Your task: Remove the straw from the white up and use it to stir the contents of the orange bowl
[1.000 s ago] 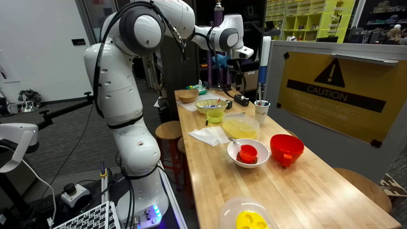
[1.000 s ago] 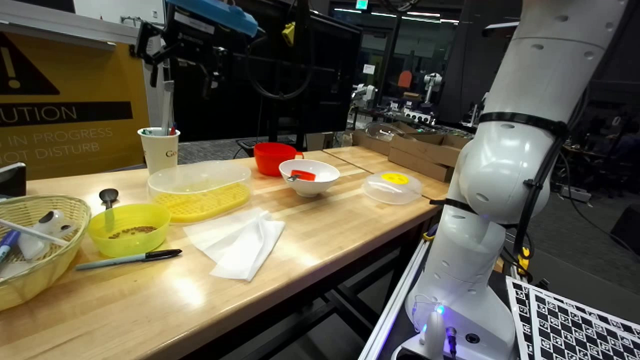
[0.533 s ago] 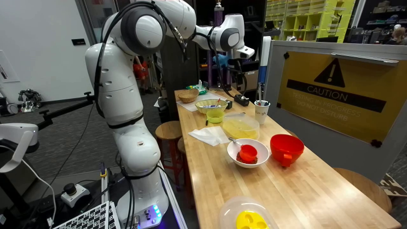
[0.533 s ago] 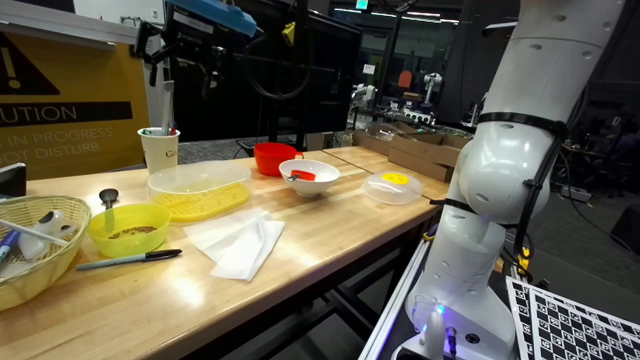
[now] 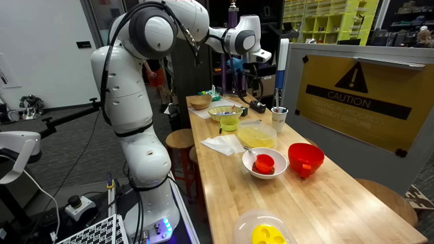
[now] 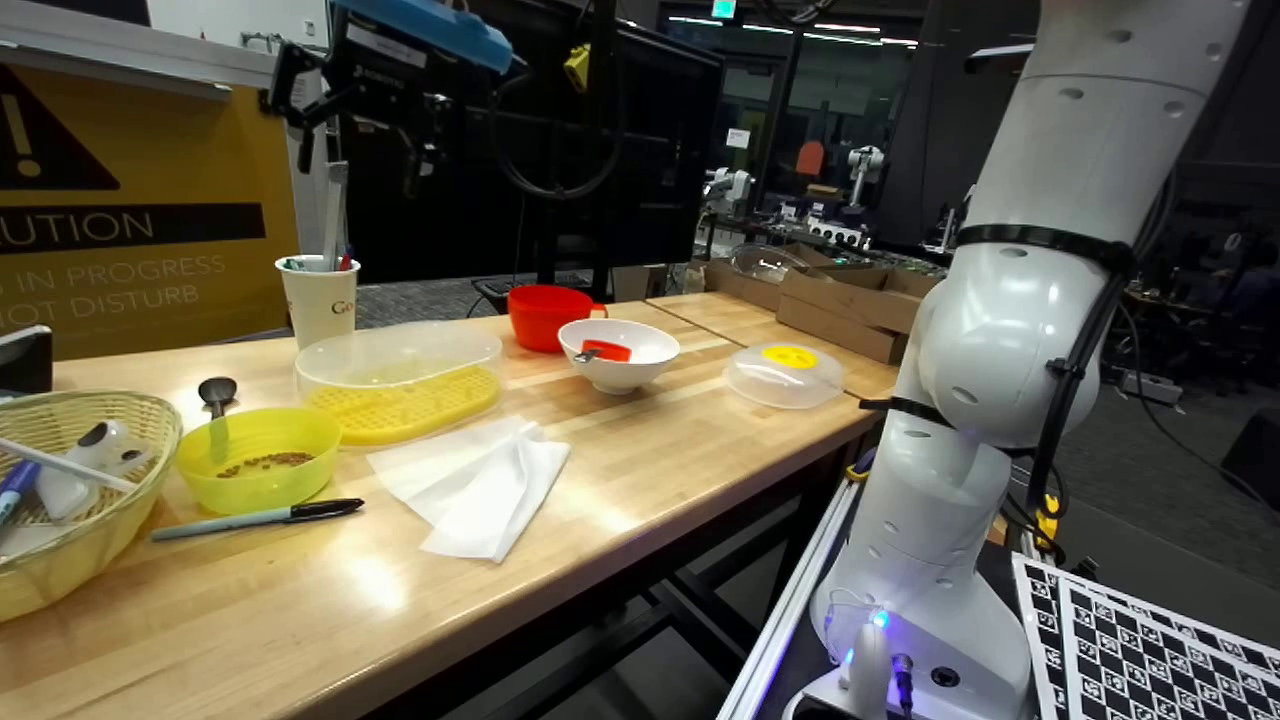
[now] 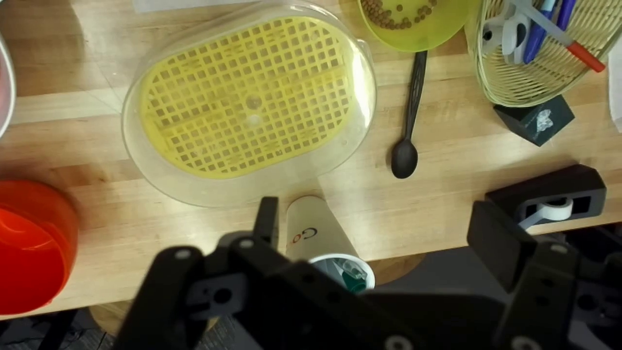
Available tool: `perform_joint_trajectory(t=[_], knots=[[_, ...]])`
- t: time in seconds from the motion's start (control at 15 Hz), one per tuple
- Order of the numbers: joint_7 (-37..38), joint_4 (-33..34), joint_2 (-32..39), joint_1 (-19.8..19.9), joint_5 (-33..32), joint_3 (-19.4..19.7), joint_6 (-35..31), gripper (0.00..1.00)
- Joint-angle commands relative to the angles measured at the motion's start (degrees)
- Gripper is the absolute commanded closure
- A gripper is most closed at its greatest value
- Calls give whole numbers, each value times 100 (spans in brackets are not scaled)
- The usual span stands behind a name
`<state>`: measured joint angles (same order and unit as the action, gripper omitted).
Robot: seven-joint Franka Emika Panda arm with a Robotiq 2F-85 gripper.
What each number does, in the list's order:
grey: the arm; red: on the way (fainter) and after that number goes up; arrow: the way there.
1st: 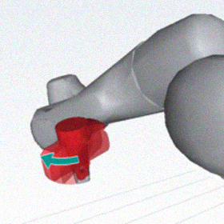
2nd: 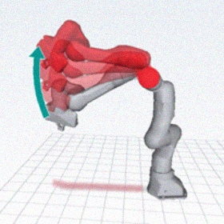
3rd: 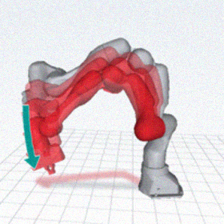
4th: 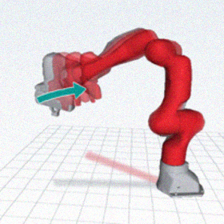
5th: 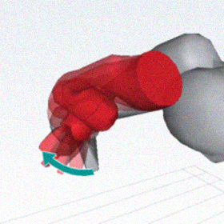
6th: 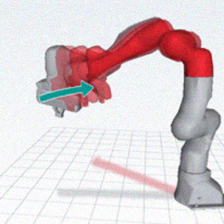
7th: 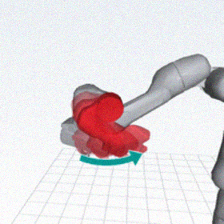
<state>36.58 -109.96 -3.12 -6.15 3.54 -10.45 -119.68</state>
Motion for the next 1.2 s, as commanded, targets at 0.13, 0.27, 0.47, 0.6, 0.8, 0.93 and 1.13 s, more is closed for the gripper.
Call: perform_joint_trajectory(t=[0.13,0.27,0.47,0.6,0.8,0.93,1.13], knots=[[-116,158,161,-53,110,70,-362,0],[-101,268,285,-54,48,76,-504,0],[-46,497,512,-65,-62,96,-578,0],[-35,678,672,-76,-131,125,-562,0],[24,950,838,-81,-197,199,-429,0],[44,1139,930,-76,-239,267,-318,0],[-6,1366,996,-62,-220,366,-44,0]])
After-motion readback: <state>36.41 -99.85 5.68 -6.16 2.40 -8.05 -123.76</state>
